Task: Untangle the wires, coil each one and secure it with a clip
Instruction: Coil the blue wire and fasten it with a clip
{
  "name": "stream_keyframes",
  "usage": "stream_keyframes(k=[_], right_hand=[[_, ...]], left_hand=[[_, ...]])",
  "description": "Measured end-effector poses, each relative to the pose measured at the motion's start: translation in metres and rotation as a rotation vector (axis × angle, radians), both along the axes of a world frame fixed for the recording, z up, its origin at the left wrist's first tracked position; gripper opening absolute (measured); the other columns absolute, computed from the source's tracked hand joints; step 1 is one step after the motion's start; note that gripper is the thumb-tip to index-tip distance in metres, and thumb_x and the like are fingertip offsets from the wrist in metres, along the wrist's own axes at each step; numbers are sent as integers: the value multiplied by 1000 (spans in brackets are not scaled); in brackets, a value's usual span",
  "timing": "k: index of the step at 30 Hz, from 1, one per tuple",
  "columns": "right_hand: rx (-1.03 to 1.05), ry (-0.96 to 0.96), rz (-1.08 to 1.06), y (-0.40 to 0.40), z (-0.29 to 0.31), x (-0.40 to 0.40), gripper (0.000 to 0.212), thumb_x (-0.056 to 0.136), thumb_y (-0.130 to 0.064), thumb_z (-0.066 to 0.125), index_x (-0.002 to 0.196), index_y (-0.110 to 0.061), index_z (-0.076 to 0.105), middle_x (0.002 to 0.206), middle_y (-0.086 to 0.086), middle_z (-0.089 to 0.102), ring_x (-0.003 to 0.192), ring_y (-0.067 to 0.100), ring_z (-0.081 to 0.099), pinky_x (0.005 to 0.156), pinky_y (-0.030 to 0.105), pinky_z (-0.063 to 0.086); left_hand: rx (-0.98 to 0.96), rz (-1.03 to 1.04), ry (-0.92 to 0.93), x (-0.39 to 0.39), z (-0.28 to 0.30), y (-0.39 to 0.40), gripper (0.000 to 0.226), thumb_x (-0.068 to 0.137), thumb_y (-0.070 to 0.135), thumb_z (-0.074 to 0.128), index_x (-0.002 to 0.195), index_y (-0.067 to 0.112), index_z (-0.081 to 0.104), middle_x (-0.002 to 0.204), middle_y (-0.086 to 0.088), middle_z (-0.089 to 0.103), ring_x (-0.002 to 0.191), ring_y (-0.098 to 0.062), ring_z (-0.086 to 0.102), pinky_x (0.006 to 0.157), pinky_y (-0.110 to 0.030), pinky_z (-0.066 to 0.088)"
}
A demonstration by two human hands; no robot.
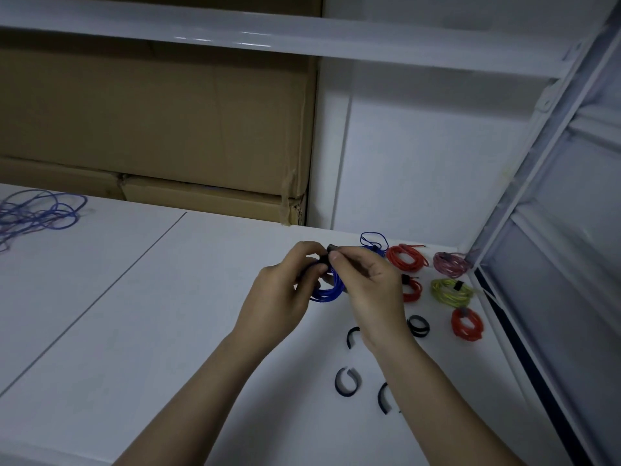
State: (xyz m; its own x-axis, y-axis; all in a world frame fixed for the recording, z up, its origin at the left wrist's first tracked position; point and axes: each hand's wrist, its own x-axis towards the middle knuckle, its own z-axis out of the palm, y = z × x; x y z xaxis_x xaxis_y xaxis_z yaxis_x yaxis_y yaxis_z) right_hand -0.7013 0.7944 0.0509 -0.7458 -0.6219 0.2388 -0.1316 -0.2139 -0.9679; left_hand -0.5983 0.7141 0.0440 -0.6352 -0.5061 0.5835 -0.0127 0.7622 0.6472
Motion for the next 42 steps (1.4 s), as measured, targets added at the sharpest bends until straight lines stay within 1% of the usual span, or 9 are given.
stream_keyframes(k=[5,11,16,20,24,28,33,38,42], right_hand=[[9,-34,-10,1,5,-2,11,88,-8,63,88,-13,73,82,1,73,82,19,69,82,38,57],[62,49,-36,-5,11,-3,17,91,-10,60,81,-20,69,82,-3,71,82,16,68,79,36,57],[35,198,-49,-5,9,3,22,92,-8,59,81,-26,66,81,-8,70,79,8,66,72,17,52],[5,389,-42,0,1,10,26,92,-6,59,84,-30,63,85,-12,68,84,4,64,72,16,51],[-37,514,-48,2,-5,7,22,90,0,59,86,-21,67,86,-13,65,85,5,62,70,18,50],[-63,587,-14,6,-6,2,17,89,2,58,90,-9,71,88,-15,63,86,2,61,65,12,47],[-110,821,94,10,4,-14,17,87,2,60,97,-3,73,95,4,69,90,5,64,73,16,53],[-95,1055,68,15,9,-26,17,85,3,62,96,-2,73,95,2,70,92,7,63,82,17,51],[-85,1091,60,14,7,-29,18,84,7,60,93,-1,73,93,4,72,90,8,63,85,17,49]], left_hand=[[-97,51,12,0,-4,-3,20,95,22,49,110,19,61,93,13,67,80,-7,63,69,-20,49],[-317,134,-79,2,-4,-3,23,92,18,48,108,10,62,89,-1,70,73,-16,63,61,-27,52],[-428,155,-129,3,-3,-3,31,75,0,58,105,7,64,91,-1,72,74,-17,64,57,-24,52],[-125,158,-128,6,2,0,14,94,8,54,104,8,64,87,4,71,78,-16,66,66,-29,54],[173,96,-73,8,13,4,2,95,10,57,94,13,57,66,23,63,71,-2,64,61,-12,46],[295,36,-84,13,25,3,24,94,12,58,104,20,37,67,17,69,65,-1,63,60,-9,45],[592,-115,-12,18,37,-6,20,95,0,53,103,18,48,77,0,75,64,-12,65,69,-21,55],[776,-234,-10,22,38,-9,14,93,6,56,105,13,56,75,-9,72,70,-16,69,70,-25,57],[825,-270,-23,21,36,-7,26,85,4,66,109,14,62,81,-12,74,75,-16,70,68,-22,56]])
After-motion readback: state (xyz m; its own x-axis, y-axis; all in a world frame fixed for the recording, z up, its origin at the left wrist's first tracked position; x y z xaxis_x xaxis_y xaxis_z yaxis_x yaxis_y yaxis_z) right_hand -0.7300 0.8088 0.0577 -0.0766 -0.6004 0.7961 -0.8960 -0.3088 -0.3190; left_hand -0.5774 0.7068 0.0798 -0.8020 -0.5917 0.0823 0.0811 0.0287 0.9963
